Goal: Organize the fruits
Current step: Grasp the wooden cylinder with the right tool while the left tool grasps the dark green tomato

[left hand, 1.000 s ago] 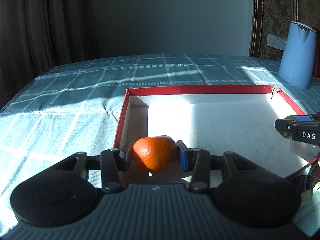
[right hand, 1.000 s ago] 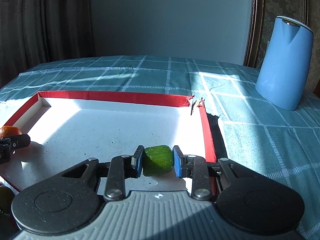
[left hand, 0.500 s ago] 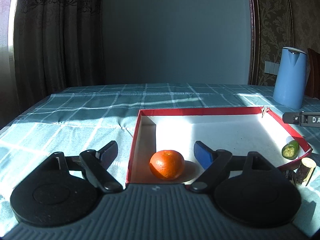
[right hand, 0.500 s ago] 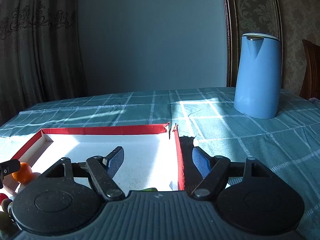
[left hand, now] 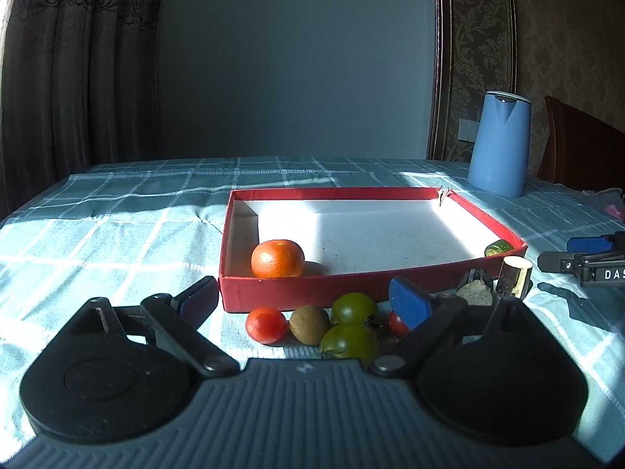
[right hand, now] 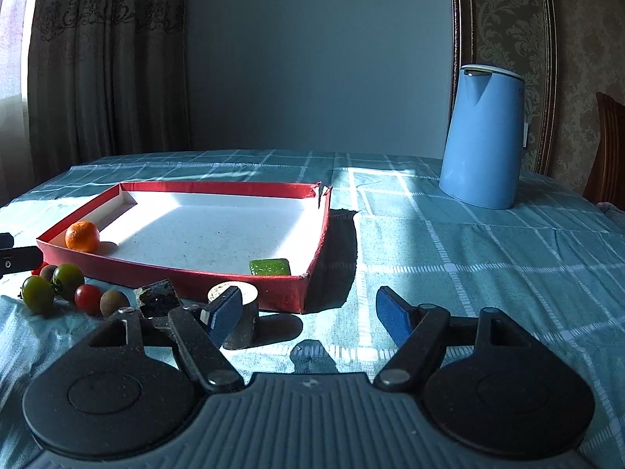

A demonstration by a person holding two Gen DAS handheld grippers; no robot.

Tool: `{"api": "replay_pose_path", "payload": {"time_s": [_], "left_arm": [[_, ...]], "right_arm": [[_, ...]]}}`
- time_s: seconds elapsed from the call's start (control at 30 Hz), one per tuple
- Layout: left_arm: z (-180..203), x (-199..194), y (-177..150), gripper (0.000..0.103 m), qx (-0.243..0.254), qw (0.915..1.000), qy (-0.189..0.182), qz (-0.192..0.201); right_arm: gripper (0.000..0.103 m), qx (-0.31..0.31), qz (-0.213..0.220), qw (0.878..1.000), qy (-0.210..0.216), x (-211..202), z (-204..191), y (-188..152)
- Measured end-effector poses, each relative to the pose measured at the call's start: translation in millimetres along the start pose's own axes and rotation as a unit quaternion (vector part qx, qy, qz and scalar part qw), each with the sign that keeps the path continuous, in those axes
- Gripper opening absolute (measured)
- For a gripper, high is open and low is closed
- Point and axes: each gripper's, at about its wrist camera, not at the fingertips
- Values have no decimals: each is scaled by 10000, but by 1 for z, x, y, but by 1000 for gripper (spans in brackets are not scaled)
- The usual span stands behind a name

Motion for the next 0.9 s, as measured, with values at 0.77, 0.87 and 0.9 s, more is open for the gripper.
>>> {"api": "replay_pose_path", "payload": {"time_s": [0.77, 0.87, 0.9], "left_arm": [[18, 14, -9, 85, 591, 9967, 25, -562], [18, 18, -10, 71, 581, 9958, -7, -711], [18, 18, -10, 70, 593, 9958, 36, -693]], "right_arm": [[56, -304, -701, 9968, 228, 45, -29, 3], [48, -296, -742, 9965, 266, 46, -30, 3], [39, -271, -772, 9962, 307, 47, -30, 3]]}}
Point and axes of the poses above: each gripper's, at about its wrist camera, not at the fingertips, and x roughly the way its jaws point, z to its right, y to its top, and after that the axes turned 3 degrees about y, right-handed
